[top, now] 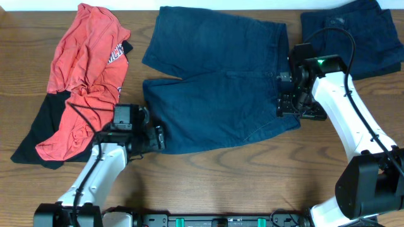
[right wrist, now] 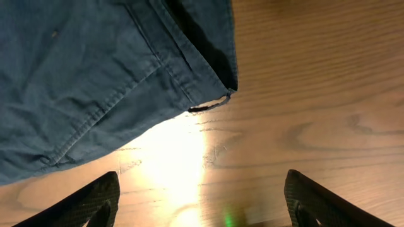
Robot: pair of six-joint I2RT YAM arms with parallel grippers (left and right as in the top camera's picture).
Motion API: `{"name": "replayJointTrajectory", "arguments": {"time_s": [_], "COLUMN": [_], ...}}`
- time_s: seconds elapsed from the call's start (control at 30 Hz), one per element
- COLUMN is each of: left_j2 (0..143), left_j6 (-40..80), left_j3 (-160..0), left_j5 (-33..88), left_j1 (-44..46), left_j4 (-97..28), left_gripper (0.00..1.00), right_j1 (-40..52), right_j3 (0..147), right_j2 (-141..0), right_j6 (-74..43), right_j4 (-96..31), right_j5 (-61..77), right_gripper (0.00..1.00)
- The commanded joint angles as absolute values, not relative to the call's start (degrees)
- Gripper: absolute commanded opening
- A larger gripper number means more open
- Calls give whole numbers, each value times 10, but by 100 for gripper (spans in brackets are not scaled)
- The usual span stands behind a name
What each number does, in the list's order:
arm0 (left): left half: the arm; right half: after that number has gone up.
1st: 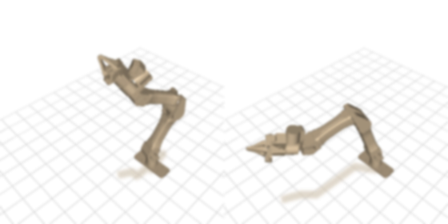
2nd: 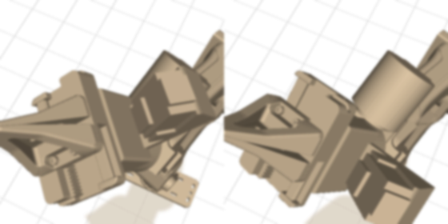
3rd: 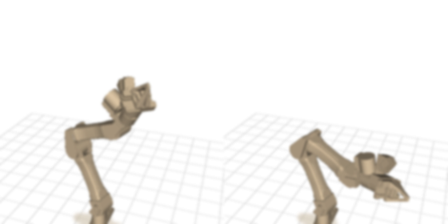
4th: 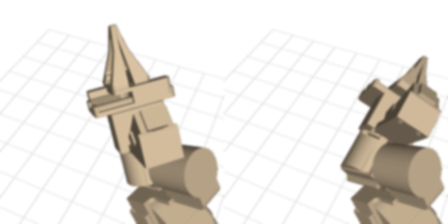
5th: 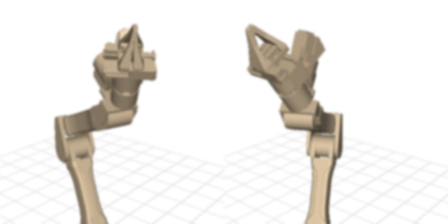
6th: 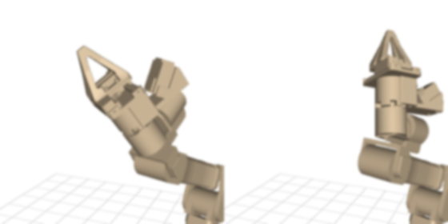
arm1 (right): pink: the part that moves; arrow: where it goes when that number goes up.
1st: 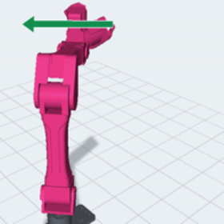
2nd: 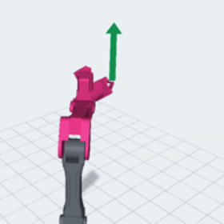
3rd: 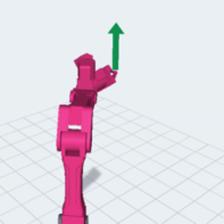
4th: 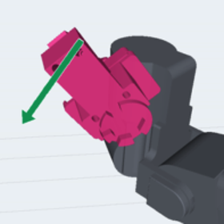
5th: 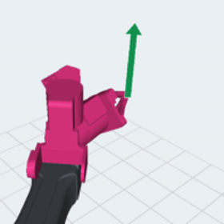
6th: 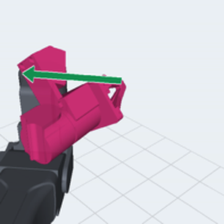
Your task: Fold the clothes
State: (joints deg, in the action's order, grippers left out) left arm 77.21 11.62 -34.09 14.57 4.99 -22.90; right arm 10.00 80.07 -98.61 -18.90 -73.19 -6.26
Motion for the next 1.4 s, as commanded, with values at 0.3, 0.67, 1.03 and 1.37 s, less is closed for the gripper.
{"name": "replayJointTrajectory", "arguments": {"time_s": [0.3, 0.67, 1.03, 1.37], "left_j2": [861, 869, 867, 867], "left_j6": [102, 143, 137, 78], "left_j3": [-338, -345, -383, -462], "left_j5": [121, 192, 199, 172], "left_j1": [93, 93, 65, -31], "left_j4": [-225, -263, -316, -341], "left_gripper": [81, 33, 6, 5], "right_j1": [104, 104, 98, 93], "right_j3": [797, 797, 797, 781], "right_j2": [-971, -971, -971, -971], "right_j6": [-197, -197, -197, -186], "right_j4": [-730, -730, -733, -717], "right_j5": [-67, -66, -62, -38], "right_gripper": [82, 82, 85, 81]}}
